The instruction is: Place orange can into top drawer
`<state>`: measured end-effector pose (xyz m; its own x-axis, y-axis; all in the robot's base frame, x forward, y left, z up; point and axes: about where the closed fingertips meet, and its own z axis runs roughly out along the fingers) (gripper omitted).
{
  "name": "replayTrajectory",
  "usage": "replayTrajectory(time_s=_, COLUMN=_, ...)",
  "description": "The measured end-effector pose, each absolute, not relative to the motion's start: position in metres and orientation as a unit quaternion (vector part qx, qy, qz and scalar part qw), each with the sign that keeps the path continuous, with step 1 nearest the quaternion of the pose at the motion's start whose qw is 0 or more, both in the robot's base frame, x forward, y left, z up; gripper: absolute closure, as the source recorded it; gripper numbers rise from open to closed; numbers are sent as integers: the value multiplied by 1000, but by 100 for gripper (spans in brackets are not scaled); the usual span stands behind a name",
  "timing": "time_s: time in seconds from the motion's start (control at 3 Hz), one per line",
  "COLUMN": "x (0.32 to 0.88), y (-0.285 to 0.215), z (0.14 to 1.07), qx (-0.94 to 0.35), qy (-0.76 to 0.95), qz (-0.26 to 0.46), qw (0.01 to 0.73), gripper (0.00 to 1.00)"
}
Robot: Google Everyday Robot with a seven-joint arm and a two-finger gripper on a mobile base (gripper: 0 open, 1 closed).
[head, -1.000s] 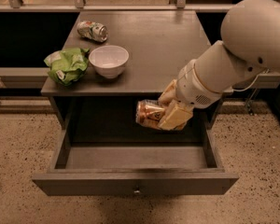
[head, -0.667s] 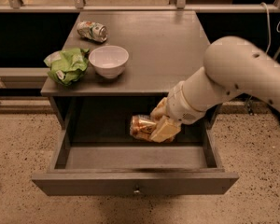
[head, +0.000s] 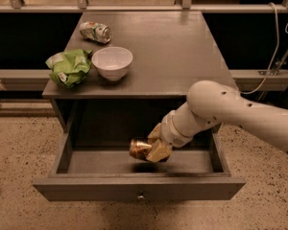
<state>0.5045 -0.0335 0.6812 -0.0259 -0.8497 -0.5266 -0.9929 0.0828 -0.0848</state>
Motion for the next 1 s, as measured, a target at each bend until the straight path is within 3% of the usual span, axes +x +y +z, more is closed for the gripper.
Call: replayTrajectory(time_s=1.0, x=502, y=-21, z=622, qx=-648, qy=716, qz=159, qw=204, gripper=36)
